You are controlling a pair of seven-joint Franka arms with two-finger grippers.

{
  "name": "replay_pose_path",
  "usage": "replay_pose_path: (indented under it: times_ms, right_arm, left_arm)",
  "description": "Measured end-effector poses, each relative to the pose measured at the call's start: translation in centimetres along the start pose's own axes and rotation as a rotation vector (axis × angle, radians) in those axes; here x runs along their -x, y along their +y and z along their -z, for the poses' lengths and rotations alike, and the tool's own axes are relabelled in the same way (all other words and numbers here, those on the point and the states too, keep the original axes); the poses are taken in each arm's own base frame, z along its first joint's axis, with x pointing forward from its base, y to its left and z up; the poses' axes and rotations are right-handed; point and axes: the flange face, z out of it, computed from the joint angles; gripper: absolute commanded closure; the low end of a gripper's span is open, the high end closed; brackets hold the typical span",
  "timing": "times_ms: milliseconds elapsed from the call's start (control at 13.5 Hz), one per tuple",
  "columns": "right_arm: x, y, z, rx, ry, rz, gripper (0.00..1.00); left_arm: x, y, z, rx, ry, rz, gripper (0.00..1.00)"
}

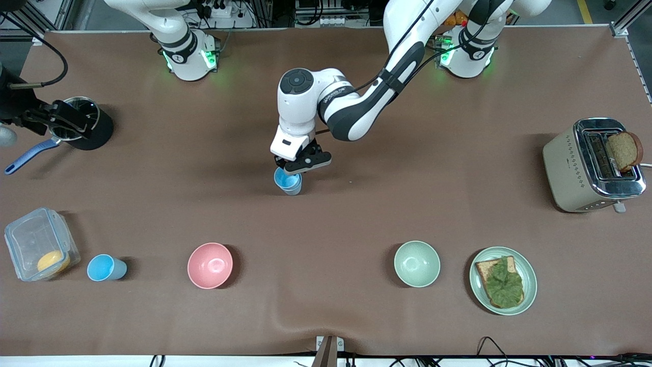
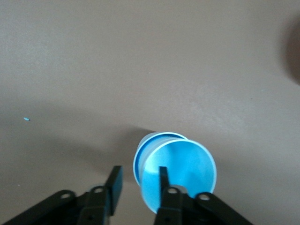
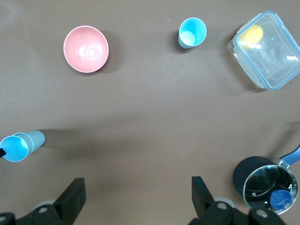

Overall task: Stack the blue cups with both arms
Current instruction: 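Raise the left gripper up and away from the stacked cups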

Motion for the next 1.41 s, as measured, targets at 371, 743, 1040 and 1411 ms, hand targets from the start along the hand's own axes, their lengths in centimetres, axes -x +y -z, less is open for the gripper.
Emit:
replay_pose_path:
  times_ms: [371, 743, 1040, 1411]
  right_arm:
    - [-0.1, -0.1, 0.1, -0.001, 0.01, 0.002, 0.0]
    - [-0.1, 0.0, 0.1, -0.001, 0.01, -0.001, 0.0]
    - [-0.2, 0.0, 0.1, -0.002, 0.018, 0.0, 0.0]
    - [-0.2, 0.0, 0.1, -0.002, 0.02, 0.0, 0.0]
  left_arm:
    - [-5.3, -1.1, 7.5, -0.038, 0.055, 0.074, 0.0]
    - [-13.5, -6.5, 18.0, -0.13, 0.102, 0.083, 0.0]
    - [-19.8, -11.8, 22.4, -0.155, 0.036, -0.004, 0.0]
    - [-27.4, -21.1, 25.9, -0.203, -0.059, -0.154, 0.0]
